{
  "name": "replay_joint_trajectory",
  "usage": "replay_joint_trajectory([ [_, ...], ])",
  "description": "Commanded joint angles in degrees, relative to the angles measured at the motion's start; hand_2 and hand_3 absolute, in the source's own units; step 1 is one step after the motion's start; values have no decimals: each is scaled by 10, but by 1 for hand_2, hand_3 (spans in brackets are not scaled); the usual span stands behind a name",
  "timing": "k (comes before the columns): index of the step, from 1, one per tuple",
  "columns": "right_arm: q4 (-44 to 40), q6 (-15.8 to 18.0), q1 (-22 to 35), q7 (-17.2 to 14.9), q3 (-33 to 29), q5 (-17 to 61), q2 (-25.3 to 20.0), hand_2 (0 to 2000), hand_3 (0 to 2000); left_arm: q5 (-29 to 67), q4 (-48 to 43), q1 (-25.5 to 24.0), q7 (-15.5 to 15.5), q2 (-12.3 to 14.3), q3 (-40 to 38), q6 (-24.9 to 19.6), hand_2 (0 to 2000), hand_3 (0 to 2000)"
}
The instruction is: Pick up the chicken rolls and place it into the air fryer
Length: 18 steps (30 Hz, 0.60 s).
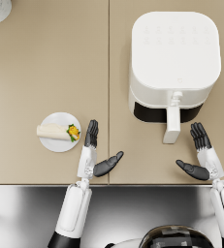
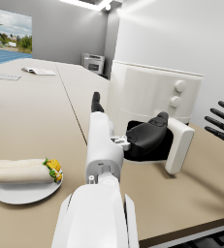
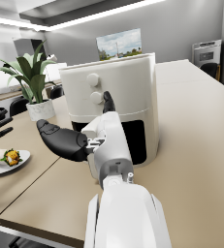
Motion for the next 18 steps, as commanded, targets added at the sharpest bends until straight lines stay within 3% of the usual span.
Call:
replay_joint_trajectory([
  [1,0,0,0,0,0,0,0,0,0,0,0,0,0,0,0,0,0,0],
  [18,0,0,0,0,0,0,0,0,0,0,0,0,0,0,0,0,0,0],
])
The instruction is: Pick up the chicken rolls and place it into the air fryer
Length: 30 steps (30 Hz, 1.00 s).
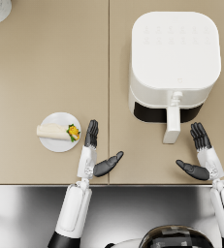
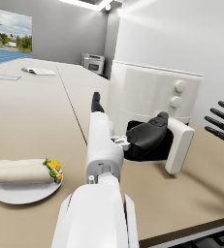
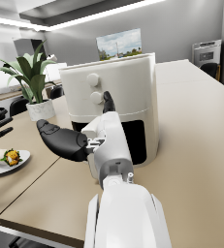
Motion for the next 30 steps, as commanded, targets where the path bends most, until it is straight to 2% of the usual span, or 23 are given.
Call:
replay_joint_trajectory([
  [1,0,0,0,0,0,0,0,0,0,0,0,0,0,0,0,0,0,0],
  [5,0,0,0,0,0,0,0,0,0,0,0,0,0,0,0,0,0,0],
  [6,-9,0,1,0,17,0,-1,0,0,0,9,1,0,1,17,0,0,0],
  [9,0,-36,-5,37,15,0,-3,0,0,0,-11,-3,-36,4,-12,-36,0,0],
  [15,-9,-54,5,55,16,0,-20,0,0,0,-19,-8,-55,12,-69,-55,0,0],
  [22,-26,-57,21,58,18,159,-41,0,0,178,-17,-4,-57,22,-114,-57,0,0],
  [30,-52,-57,22,58,18,190,-53,0,0,384,-1,14,-58,29,-159,-58,0,0],
])
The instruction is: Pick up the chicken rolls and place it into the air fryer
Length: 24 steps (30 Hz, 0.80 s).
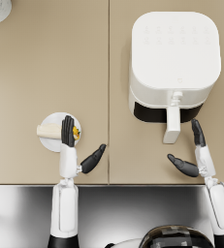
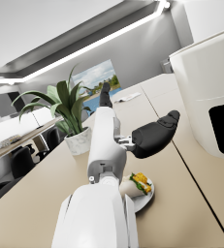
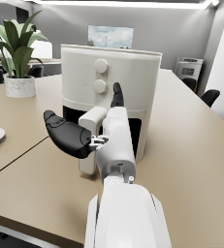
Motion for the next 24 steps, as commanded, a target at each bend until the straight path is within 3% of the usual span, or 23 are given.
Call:
replay_joint_trajectory([
  [1,-8,0,3,0,-1,1,-3,0,0,26,10,19,0,0,-29,0,0,0],
  [16,-17,0,-1,0,-21,2,-21,0,0,415,56,61,0,1,-89,0,0,0],
  [17,-17,0,-1,0,-20,2,-22,0,0,441,63,66,0,0,-90,-15,0,0],
  [18,-17,0,-1,0,-21,2,-24,0,0,467,55,52,-14,3,-82,-94,0,0],
  [20,-20,0,-3,0,-22,2,-25,0,0,520,76,78,-36,-2,-94,-191,0,0],
  [22,-20,0,-3,0,-24,2,-27,0,0,564,73,65,-51,1,-90,-241,0,0],
  [24,-17,0,-6,0,-28,2,-29,0,0,617,96,92,-59,-3,-95,-268,0,0],
])
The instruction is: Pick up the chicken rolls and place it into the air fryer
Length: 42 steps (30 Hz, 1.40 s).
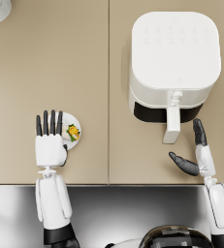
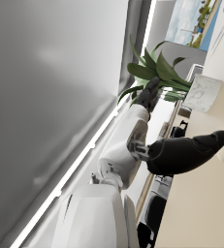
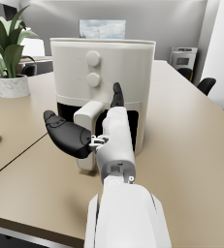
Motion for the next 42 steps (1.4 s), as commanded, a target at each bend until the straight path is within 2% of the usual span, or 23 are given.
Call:
replay_joint_trajectory([
  [1,4,0,3,0,-6,0,-2,0,0,26,18,22,-2,-3,-1,-7,0,0],
  [3,2,0,1,0,-10,0,-4,0,0,58,42,34,-5,-4,10,-16,0,0],
  [7,-2,0,2,0,-11,0,-9,0,0,83,86,48,-7,-1,41,17,0,0],
  [12,-4,0,3,0,-18,0,-15,0,0,91,160,85,-8,3,63,16,0,0],
  [19,-9,0,7,0,-20,0,-23,0,0,92,242,95,-13,9,66,16,0,0],
  [29,-11,0,9,0,-26,0,-34,0,0,92,306,114,-17,11,84,49,0,0],
  [30,-12,0,7,0,-29,0,-34,0,0,93,316,119,-19,10,86,53,1361,327],
  [31,-11,0,8,0,-30,0,-35,0,0,93,325,125,-21,10,85,42,2000,653],
  [32,-11,0,8,0,-30,0,-36,0,0,93,322,125,-23,10,87,44,2000,980],
  [35,-17,0,11,0,-35,0,-40,0,0,92,326,131,-13,11,86,88,2000,1960],
  [37,-24,0,15,0,-32,0,-43,0,0,92,325,138,3,13,83,103,2000,2000],
  [39,-44,0,21,0,-19,0,-46,0,0,92,308,141,32,15,83,167,2000,2000],
  [42,-78,0,27,0,-3,0,-51,0,0,92,244,131,50,17,93,213,2000,2000],
])
